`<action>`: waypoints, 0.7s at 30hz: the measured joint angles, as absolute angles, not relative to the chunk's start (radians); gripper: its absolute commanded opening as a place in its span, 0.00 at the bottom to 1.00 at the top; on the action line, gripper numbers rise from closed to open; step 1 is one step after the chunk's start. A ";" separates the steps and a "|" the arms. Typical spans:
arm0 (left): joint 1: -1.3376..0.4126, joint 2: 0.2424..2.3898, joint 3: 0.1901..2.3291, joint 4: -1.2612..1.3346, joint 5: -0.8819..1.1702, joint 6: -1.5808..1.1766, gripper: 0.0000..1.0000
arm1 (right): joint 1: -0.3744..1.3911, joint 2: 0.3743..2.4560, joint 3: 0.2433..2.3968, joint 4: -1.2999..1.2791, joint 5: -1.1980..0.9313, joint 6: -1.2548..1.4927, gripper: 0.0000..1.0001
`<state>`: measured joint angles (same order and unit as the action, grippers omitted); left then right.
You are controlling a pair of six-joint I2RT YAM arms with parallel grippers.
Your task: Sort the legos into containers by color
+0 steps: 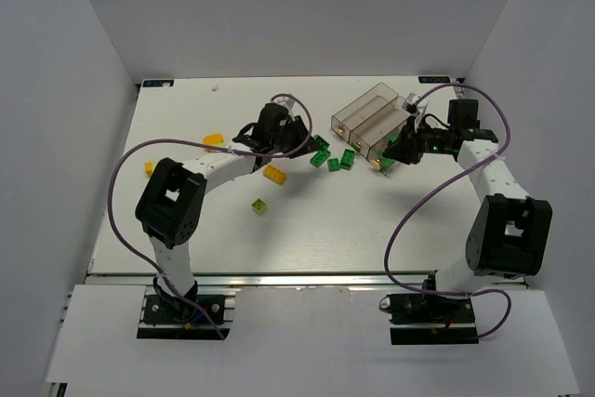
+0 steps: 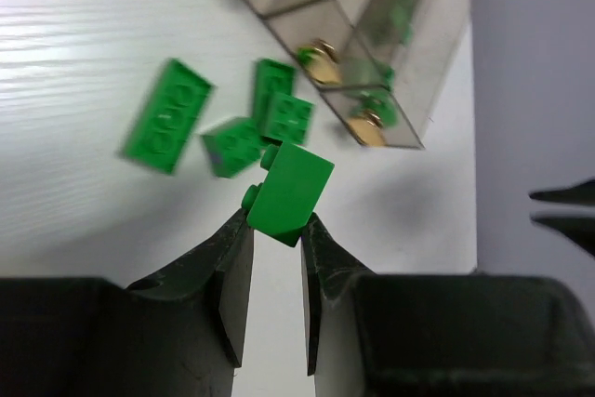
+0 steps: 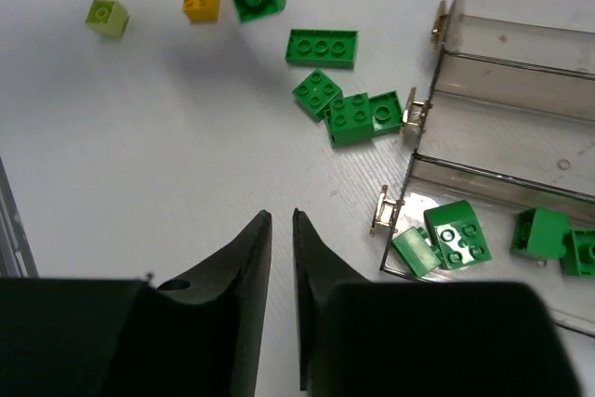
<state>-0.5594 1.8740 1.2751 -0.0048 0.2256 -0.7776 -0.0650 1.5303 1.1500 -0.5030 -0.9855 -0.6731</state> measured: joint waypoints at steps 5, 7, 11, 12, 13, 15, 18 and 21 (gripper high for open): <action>-0.653 1.926 1.369 0.047 0.296 -0.775 0.14 | -0.077 1.496 1.178 -0.412 -0.916 -0.534 0.04; -0.687 1.970 1.428 0.083 0.318 -0.777 0.14 | -0.091 1.493 1.206 -0.377 -0.892 -0.486 0.03; -0.741 2.077 1.546 0.144 0.352 -0.795 0.14 | -0.119 1.485 1.251 -0.327 -0.872 -0.412 0.04; -0.748 2.111 1.583 0.154 0.357 -0.801 0.14 | -0.124 1.481 1.259 -0.318 -0.869 -0.397 0.04; -0.755 2.149 1.623 0.166 0.360 -0.809 0.14 | -0.129 1.478 1.267 -0.310 -0.870 -0.383 0.04; -0.761 2.212 1.678 0.181 0.360 -0.823 0.14 | -0.137 1.474 1.279 -0.302 -0.870 -0.364 0.04; -0.762 2.302 1.754 0.184 0.351 -0.847 0.14 | -0.145 1.467 1.281 -0.294 -0.870 -0.343 0.04; -0.762 2.371 1.825 0.167 0.333 -0.862 0.15 | -0.150 1.465 1.281 -0.292 -0.873 -0.332 0.05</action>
<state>-0.7624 2.3714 1.8252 0.1673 0.3332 -0.8616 -0.1497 1.4654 1.2808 -0.2924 -0.8734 -0.3325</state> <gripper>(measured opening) 0.342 0.046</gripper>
